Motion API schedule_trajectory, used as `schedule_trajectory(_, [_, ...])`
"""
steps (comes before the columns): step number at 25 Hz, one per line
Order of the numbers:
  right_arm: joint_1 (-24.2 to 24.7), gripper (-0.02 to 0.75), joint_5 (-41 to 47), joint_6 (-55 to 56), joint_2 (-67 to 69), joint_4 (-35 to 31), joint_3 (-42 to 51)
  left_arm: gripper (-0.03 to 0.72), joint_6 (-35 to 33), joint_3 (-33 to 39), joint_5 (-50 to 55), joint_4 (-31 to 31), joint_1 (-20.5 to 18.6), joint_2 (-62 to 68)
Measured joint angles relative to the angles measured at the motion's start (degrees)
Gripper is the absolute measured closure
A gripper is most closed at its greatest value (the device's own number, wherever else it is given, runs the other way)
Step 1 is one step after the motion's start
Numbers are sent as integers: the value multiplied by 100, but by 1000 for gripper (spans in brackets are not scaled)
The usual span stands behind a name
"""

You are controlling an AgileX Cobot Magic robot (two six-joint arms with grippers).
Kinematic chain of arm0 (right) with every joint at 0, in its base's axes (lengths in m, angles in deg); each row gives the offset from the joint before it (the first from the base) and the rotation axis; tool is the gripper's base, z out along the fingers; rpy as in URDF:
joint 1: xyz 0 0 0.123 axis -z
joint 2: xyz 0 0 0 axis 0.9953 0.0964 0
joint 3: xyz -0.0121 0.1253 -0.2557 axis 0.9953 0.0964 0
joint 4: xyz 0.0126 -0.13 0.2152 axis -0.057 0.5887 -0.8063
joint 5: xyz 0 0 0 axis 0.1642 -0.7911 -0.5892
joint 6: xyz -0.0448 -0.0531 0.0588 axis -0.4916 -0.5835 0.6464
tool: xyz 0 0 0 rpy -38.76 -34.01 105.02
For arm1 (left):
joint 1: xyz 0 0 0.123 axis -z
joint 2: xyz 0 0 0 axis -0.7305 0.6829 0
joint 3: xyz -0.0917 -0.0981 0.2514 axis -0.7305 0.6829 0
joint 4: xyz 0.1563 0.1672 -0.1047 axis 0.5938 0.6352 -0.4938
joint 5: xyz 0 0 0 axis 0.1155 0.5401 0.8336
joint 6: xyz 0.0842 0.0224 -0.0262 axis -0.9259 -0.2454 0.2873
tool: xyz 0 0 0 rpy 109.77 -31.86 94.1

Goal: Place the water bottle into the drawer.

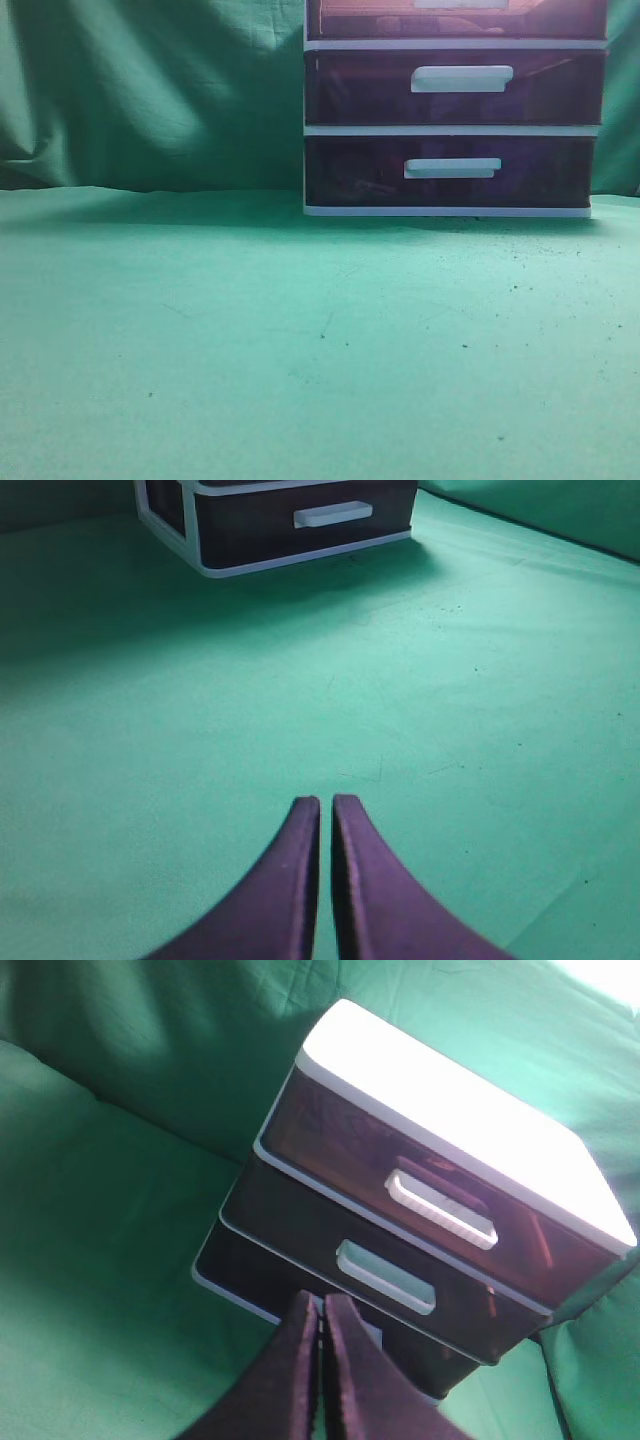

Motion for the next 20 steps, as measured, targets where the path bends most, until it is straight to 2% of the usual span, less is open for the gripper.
schedule_trajectory(3, [0,738,33,377,0,0,0,688,0,0,0,0,0,0])
schedule_trajectory(7, [0,738,291,2422,0,0,0,688,0,0,0,0,0,0])
schedule_trajectory(11, [0,738,1198,3959,-2,0,0,688,0,0,0,0,0,0])
schedule_trajectory(14, [0,738,2275,3706,-13,0,10,688,0,0,0,0,0,0])
schedule_trajectory(19, [0,738,5217,2726,-35,0,82,688,0,0,0,0,0,0])
schedule_trajectory(20, [0,738,5217,2726,-35,0,82,688,0,0,0,0,0,0])
